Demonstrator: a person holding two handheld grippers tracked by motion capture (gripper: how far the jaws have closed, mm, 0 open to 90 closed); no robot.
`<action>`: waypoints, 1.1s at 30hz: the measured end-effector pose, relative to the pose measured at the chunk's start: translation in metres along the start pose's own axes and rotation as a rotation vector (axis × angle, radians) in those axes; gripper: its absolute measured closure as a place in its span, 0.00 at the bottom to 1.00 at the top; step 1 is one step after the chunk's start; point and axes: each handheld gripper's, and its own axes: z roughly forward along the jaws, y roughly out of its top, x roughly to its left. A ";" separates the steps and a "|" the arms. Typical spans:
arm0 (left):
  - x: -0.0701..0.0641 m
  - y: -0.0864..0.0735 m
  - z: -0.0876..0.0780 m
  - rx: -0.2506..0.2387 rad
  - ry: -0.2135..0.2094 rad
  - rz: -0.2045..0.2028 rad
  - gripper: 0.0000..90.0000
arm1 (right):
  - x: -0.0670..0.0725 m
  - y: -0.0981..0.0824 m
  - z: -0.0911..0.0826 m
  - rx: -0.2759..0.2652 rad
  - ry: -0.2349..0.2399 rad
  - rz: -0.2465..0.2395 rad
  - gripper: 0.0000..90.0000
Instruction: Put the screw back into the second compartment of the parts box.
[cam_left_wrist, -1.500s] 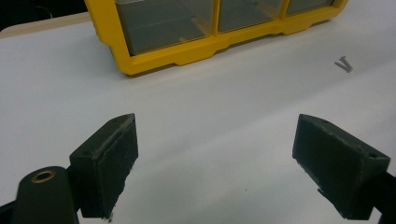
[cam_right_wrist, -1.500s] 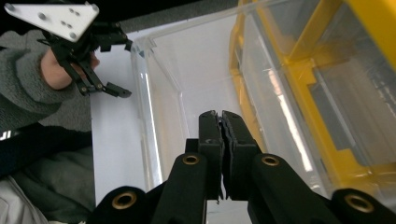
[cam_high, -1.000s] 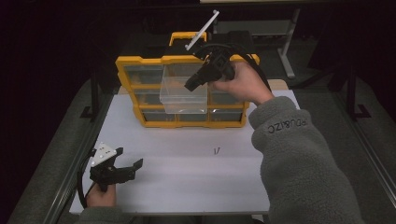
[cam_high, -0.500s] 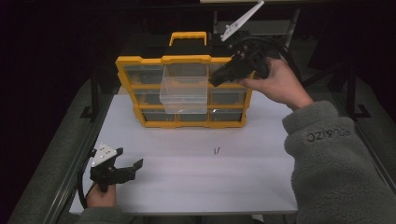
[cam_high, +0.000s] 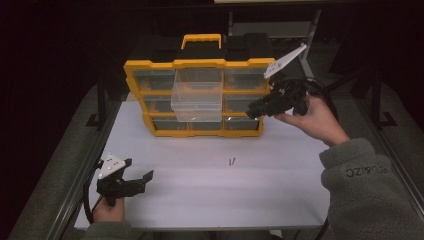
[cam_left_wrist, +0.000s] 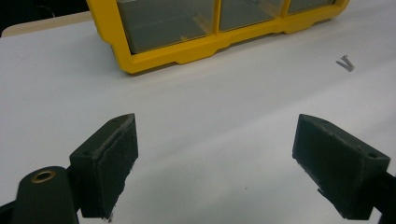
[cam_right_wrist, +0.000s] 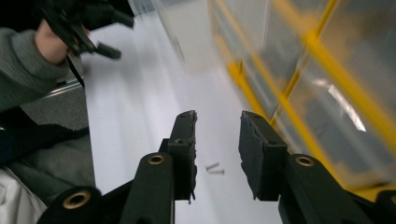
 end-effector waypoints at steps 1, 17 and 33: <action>0.000 0.000 0.000 0.008 0.000 0.003 0.15 | -0.003 -0.009 0.007 0.002 0.004 0.010 0.71; 0.000 0.000 0.000 0.004 0.002 0.005 0.15 | -0.012 -0.067 0.090 0.076 0.030 0.083 0.69; 0.000 0.000 0.001 0.005 -0.001 0.001 0.15 | -0.017 -0.092 0.171 0.157 0.031 0.102 0.71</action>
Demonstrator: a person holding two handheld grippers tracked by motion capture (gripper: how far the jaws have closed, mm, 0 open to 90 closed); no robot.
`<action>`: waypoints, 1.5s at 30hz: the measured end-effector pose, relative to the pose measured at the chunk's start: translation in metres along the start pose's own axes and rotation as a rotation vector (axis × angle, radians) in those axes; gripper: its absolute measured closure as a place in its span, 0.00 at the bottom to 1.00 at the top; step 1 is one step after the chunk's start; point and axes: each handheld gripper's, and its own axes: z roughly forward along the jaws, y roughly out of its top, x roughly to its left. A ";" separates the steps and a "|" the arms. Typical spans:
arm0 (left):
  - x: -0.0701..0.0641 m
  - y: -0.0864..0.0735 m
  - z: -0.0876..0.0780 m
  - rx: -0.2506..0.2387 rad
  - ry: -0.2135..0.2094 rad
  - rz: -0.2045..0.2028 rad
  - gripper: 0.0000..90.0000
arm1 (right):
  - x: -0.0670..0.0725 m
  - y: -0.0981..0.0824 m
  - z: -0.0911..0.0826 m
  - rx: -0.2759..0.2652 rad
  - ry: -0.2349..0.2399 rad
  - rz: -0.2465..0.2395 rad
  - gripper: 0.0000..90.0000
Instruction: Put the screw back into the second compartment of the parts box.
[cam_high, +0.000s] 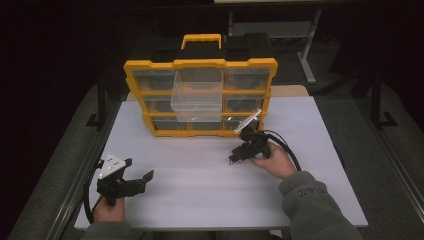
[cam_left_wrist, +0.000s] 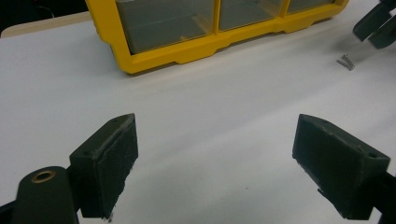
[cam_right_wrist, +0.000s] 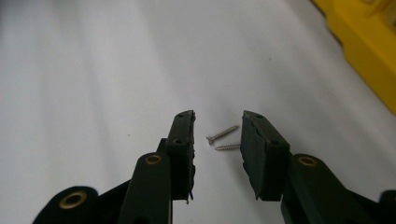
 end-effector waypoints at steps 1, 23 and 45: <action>0.000 0.000 0.000 0.001 0.000 0.000 0.15 | 0.002 0.000 0.002 0.026 -0.005 0.043 0.71; 0.002 0.000 -0.001 0.000 0.003 0.006 0.15 | 0.012 0.004 0.030 0.091 -0.075 -0.024 0.82; 0.001 0.000 0.000 0.001 0.000 0.002 0.15 | -0.007 -0.003 0.013 0.103 -0.104 0.054 0.81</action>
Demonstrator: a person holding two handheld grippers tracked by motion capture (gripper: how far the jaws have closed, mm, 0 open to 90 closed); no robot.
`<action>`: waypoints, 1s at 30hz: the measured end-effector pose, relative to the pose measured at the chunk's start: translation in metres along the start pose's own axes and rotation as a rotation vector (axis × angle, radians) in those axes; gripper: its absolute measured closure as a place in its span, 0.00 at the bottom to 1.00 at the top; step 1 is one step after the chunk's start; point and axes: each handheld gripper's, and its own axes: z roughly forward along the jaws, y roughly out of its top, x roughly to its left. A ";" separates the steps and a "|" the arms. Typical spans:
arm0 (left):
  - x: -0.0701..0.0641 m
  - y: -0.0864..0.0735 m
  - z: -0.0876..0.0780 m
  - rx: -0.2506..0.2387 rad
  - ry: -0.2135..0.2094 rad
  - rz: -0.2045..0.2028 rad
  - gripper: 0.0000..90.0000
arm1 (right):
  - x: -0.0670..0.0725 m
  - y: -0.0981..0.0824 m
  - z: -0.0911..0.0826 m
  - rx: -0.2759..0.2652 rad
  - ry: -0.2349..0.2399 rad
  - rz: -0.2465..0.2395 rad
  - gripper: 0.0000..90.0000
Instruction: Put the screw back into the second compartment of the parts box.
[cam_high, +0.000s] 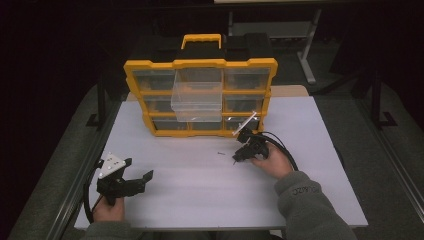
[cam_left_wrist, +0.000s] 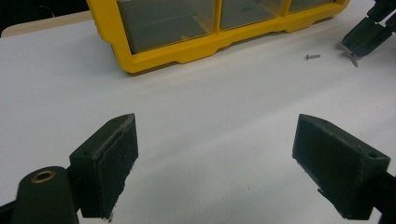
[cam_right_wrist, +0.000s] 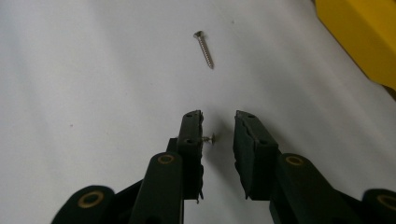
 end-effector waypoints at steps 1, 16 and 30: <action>0.000 0.000 0.000 0.003 0.000 0.000 0.15 | 0.001 0.001 0.001 0.002 -0.002 -0.007 0.82; 0.000 0.000 0.000 -0.004 0.003 -0.004 0.15 | 0.002 0.005 0.008 -0.001 0.061 0.011 0.85; 0.001 0.000 -0.001 -0.004 0.003 -0.002 0.15 | 0.019 0.022 0.019 0.015 0.065 -0.016 0.79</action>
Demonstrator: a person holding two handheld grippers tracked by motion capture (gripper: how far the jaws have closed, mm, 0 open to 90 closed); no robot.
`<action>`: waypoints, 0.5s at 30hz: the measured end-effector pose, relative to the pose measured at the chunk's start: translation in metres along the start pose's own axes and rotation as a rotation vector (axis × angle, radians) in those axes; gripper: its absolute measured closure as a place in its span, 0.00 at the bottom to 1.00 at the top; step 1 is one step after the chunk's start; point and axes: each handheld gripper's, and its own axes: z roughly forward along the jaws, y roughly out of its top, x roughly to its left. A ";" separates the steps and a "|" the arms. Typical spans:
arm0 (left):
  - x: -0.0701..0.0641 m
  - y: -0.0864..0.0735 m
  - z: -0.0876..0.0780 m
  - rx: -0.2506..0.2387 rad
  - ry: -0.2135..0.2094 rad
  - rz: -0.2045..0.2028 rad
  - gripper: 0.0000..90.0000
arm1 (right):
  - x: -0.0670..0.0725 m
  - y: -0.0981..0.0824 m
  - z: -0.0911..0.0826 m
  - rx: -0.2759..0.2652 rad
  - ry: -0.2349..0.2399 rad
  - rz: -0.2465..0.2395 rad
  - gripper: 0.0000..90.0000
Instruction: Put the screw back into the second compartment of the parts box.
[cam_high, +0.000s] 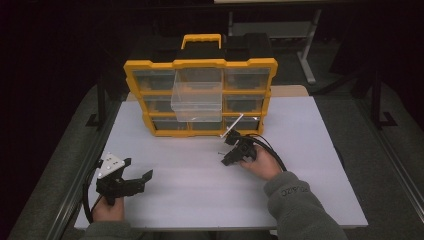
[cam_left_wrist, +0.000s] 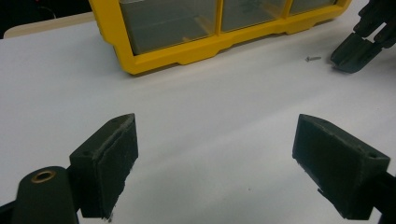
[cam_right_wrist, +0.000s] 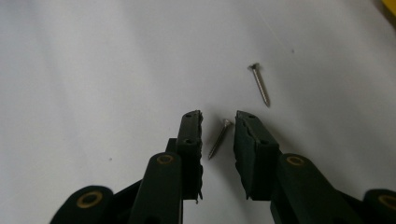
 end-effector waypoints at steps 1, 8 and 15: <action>0.000 0.000 0.000 -0.002 -0.001 -0.001 0.15 | 0.001 0.001 0.001 0.003 -0.002 -0.011 0.80; 0.000 0.000 0.000 -0.001 0.000 -0.001 0.15 | 0.006 0.001 0.002 -0.002 -0.076 -0.057 0.95; 0.000 0.000 0.000 -0.003 -0.001 -0.001 0.15 | 0.002 -0.002 0.000 0.000 -0.051 -0.066 0.96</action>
